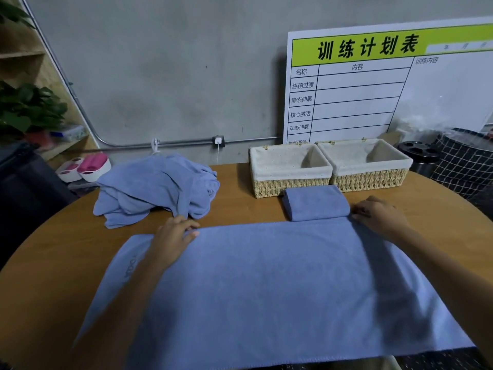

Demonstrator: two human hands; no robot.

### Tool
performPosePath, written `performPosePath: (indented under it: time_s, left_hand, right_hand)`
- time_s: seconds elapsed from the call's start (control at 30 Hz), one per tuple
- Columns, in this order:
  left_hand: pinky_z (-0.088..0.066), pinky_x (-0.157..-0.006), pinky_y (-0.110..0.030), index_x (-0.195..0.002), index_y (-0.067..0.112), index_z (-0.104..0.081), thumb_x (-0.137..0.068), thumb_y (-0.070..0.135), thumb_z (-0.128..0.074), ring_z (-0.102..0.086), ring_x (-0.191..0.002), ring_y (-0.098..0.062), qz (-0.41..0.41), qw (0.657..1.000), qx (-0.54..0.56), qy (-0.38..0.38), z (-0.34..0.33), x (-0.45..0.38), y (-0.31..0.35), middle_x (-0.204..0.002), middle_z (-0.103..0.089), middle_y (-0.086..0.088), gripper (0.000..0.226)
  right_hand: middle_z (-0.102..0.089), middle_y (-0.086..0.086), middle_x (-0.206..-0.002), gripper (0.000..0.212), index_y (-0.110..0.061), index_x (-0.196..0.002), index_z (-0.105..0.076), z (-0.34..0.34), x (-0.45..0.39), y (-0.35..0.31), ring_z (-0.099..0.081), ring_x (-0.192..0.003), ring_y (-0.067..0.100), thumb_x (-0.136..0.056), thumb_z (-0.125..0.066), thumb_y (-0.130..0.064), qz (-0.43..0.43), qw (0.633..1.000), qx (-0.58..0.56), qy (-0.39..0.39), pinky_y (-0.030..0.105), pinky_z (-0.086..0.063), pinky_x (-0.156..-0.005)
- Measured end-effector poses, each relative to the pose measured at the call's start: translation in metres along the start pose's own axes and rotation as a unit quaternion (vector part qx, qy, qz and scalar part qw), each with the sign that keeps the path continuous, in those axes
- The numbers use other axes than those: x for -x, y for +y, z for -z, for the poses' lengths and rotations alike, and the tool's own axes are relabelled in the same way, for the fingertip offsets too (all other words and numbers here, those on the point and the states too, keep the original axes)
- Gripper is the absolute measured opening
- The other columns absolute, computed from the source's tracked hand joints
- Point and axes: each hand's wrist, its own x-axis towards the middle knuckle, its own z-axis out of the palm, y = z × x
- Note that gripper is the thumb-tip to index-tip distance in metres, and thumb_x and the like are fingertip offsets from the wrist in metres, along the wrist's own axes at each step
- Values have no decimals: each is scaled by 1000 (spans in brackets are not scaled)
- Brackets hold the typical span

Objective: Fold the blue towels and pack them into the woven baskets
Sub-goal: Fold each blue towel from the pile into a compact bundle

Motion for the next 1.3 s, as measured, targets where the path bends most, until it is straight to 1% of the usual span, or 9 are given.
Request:
performPosePath:
  time_s: [0.2,0.33,0.43,0.63,0.73,0.87,1.0,1.17,1.3]
  left_hand:
    - [-47,-71,-47,-77,30,-48,-97,18,-55,-51,-76,-11,-41,998,39,-31,7,-7,0,-79,-53,9,24]
    - [-43,-66,-42,-86,31,-41,-102,20,-51,-51,-67,-9,-60,997,27,-42,14,-6,2,-73,-53,9,22]
    - [-45,-82,-39,-103,32,-49,-99,30,-58,-56,-90,-5,-70,996,11,-51,11,-4,-3,-97,-58,18,10]
    - [-46,-90,-42,-107,34,-60,-89,59,-46,-58,-101,-8,-42,998,31,-44,11,-3,-2,-107,-62,18,35]
    - [-48,-86,-41,-100,38,-61,-85,66,-39,-58,-94,-4,-41,998,32,-46,12,-4,-1,-100,-62,18,38]
    - [-50,-84,-41,-92,39,-63,-89,61,-42,-59,-91,-1,-32,997,55,-33,7,-10,6,-94,-63,18,31]
    - [-49,-87,-37,-86,41,-65,-89,51,-57,-60,-93,1,-18,995,88,-51,2,-19,26,-95,-67,20,13]
    - [-44,-76,-25,-78,38,-66,-93,24,-69,-61,-86,1,-24,989,138,-56,-1,-29,49,-86,-67,12,20]
    - [-41,-75,-12,-85,32,-67,-93,19,-67,-61,-89,-2,-58,986,153,-30,11,-27,55,-88,-65,12,16]
  right_hand:
    - [-54,-4,-86,31,-35,-74,-52,5,-8,15,-52,-77,21,-87,-75,-18,67,994,-76,-29,33,-36,-67]
    - [-59,0,-91,14,-23,-90,-61,7,-4,21,-56,-83,23,-88,-74,-17,110,990,-75,-42,36,-43,-71]
    - [-56,-1,-94,20,-21,-105,-66,5,-5,20,-56,-87,23,-88,-74,-29,124,988,-80,-41,37,-45,-78]
    - [-51,-4,-91,29,-23,-97,-65,1,-9,12,-56,-86,25,-88,-66,-50,71,995,-55,-35,44,-48,-82]
    - [-54,-2,-93,24,-26,-93,-66,7,1,-1,-58,-88,26,-88,-65,-50,32,997,-42,57,42,-45,-82]
    - [-59,1,-78,31,-18,-82,-69,10,21,-65,-59,-71,30,-89,-58,-46,193,950,-88,230,35,-44,-61]
    - [-61,3,-88,17,-18,-93,-71,-14,16,-146,-56,-78,30,-88,-66,-33,308,934,-90,159,40,-47,-65]
    - [-54,2,-123,38,-23,-128,-61,-32,4,-192,-43,-116,27,-94,-60,-41,311,949,29,45,40,-34,-91]
    - [-57,-1,-124,35,-25,-121,-62,-35,-7,-200,-45,-119,24,-91,-62,-43,325,946,6,13,39,-32,-88]
